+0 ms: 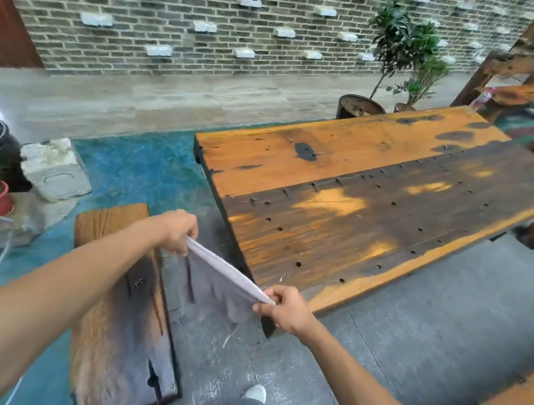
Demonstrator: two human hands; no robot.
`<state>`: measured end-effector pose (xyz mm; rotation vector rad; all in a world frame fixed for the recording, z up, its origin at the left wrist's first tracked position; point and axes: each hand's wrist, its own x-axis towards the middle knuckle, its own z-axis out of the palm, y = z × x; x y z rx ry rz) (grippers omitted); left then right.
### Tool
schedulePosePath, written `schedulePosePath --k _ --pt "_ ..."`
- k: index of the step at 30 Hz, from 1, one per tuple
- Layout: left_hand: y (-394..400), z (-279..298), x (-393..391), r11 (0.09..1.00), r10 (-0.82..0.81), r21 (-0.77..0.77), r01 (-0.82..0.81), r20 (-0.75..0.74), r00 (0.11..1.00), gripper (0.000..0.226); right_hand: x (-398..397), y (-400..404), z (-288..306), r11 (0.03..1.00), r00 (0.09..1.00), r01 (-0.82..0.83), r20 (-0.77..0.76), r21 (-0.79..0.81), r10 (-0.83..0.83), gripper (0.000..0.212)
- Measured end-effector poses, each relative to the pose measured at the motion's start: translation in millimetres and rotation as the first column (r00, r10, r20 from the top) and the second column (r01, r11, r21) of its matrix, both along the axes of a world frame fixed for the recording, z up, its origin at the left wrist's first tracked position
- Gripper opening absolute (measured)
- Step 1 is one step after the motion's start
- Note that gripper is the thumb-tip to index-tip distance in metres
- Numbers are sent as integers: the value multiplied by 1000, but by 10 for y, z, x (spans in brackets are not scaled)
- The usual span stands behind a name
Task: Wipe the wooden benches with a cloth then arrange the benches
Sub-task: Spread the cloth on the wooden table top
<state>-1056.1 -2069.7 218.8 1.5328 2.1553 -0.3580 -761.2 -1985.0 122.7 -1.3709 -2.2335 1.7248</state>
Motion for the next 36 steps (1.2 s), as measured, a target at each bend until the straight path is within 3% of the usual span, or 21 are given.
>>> schedulePosePath --k 5,9,14,19,25,30,34,36 --pt "680 -28 -202 999 -30 -15 30 -3 1000 25 -198 572 -25 997 998 40 -45 -70 -43 28" --pt "1104 -99 -323 998 -11 62 11 9 1000 29 -218 965 -27 990 993 87 -73 -108 -95 36" --pt "1667 -219 -407 986 -60 155 65 -37 998 33 -208 1416 0 973 973 203 -91 -105 -213 29" --pt "2422 -412 -397 975 -162 147 166 -41 986 35 -256 1758 -73 929 934 351 -27 -117 -357 28" --pt "3309 -737 -379 973 -223 73 220 49 973 38 -288 2125 -282 822 827 561 116 -101 -550 28" --pt "3771 -1100 -176 930 -368 41 366 99 925 42 -247 2314 -561 717 699 696 252 -31 -669 22" --pt "3762 -1330 52 944 -312 -53 327 190 931 83 -131 2282 -571 612 582 791 307 2 -753 28" --pt "3723 -1376 167 921 -375 -30 389 208 903 92 -7 2233 -511 613 564 787 323 67 -760 40"
